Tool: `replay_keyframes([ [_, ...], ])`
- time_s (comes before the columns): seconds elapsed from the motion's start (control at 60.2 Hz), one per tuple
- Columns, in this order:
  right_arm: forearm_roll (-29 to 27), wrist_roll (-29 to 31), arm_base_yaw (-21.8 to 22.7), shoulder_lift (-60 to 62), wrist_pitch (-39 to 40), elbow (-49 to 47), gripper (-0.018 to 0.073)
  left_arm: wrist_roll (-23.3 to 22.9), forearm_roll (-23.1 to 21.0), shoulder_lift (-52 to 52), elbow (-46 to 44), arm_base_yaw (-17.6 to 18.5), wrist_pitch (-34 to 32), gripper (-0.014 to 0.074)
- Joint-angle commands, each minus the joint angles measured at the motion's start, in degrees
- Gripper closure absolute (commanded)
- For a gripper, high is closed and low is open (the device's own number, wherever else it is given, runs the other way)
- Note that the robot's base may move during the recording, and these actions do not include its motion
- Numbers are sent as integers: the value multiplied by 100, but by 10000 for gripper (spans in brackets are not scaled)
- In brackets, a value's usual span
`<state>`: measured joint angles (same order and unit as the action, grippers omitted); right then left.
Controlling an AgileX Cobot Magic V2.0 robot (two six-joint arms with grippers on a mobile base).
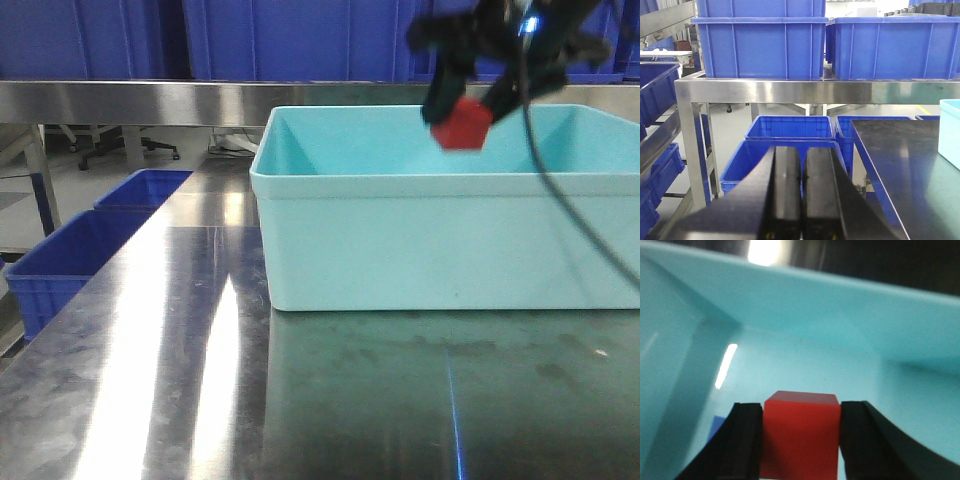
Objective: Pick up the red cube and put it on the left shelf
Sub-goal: 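Close the right gripper on the red cube and lift it, then hold the red cube in the right gripper, raised clear of the bin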
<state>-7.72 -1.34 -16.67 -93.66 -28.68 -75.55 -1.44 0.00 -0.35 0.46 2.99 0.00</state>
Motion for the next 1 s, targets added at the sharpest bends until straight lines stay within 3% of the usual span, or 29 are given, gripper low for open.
replay_keyframes([
  [0.0, 29, 16, 19, 749, 521, -203, 503, 1, 0, -86, 141, 3, -474, 495],
  [0.266, 29, 16, 19, 2150, 640, 325, 503, 1, 0, -86, 141, 3, -474, 495],
  [0.631, 31, 16, 26, 4598, 1553, 2863, 503, 1, 0, -86, 141, 3, -474, 495],
  [0.979, 31, 16, 37, 6318, 1702, 4320, 503, 1, 0, -86, 141, 3, -474, 495],
])
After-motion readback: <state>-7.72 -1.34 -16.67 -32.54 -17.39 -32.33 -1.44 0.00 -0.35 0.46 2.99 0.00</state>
